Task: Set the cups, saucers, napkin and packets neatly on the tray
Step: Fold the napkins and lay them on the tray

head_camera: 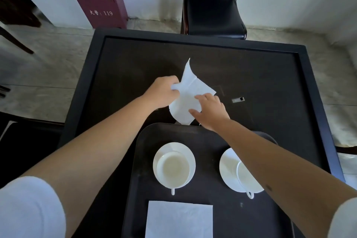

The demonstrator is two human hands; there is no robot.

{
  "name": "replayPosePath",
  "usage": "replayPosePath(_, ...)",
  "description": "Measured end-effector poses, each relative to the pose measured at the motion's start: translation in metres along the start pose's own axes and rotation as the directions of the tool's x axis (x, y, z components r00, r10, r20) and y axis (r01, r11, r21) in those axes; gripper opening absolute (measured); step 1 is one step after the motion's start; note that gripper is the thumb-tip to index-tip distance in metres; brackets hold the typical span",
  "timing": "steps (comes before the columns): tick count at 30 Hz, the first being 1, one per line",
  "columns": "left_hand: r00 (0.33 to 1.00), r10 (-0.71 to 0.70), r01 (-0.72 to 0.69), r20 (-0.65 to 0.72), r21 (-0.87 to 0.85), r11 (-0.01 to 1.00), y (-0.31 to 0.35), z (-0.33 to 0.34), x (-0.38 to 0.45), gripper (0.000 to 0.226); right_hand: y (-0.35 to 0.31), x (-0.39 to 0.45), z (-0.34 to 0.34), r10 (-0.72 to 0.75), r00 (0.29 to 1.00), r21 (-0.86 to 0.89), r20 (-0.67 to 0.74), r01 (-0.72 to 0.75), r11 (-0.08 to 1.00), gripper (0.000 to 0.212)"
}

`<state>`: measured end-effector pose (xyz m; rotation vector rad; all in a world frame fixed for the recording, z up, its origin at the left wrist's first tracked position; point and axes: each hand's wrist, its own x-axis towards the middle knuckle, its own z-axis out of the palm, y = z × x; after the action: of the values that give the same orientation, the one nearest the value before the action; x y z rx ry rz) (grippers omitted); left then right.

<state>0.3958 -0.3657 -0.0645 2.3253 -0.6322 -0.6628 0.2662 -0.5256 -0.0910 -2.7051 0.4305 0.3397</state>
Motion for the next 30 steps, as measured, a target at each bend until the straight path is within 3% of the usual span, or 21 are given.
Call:
replayPosePath(5,0.977,0.145,-0.163,0.154,0.112,0.980,-0.004,0.032,-0.016,0.007,0.001,0.013,-0.005,0.071,0.981,0.146,-0.180,-0.045,0.988,0.062)
replayPosePath(6,0.968,0.160,-0.187,0.194,0.130,0.974,-0.006,0.038,-0.018,0.003,0.001,0.014,-0.007,0.050,0.978,0.124,-0.203,-0.025,0.992,0.063)
replayPosePath(8,0.952,0.184,-0.229,0.244,0.169,0.959,-0.008,0.046,-0.023,0.017,0.001,0.014,-0.009,-0.024,0.973,0.035,-0.232,0.033,0.999,0.066)
replayPosePath(11,0.958,0.217,-0.245,0.189,0.139,0.959,-0.008,0.053,-0.028,0.035,0.005,0.015,-0.010,-0.161,0.955,-0.121,-0.251,0.134,0.984,0.059)
replayPosePath(13,0.976,0.206,-0.213,0.067,0.131,0.968,-0.008,0.056,-0.028,0.035,0.009,0.017,-0.009,-0.197,0.966,-0.209,-0.166,0.160,0.965,0.048)
replayPosePath(17,0.991,0.019,0.014,-0.131,0.247,0.969,-0.006,0.062,-0.026,0.041,0.016,0.023,-0.001,-0.177,0.984,-0.309,0.035,0.179,0.934,0.043)
replayPosePath(23,0.940,-0.328,0.339,-0.091,0.162,0.927,-0.001,0.062,-0.014,0.029,0.014,0.025,0.001,-0.154,0.987,-0.289,0.039,0.159,0.944,0.042)
replayPosePath(27,0.946,-0.315,0.323,-0.074,0.150,0.935,-0.003,0.061,-0.012,0.005,0.010,0.028,-0.002,-0.138,0.990,-0.247,-0.023,0.128,0.961,0.033)
replayPosePath(30,0.984,-0.150,0.163,-0.101,0.146,0.976,-0.004,0.059,-0.016,0.004,0.008,0.031,-0.005,-0.163,0.978,-0.209,-0.132,0.134,0.969,0.042)
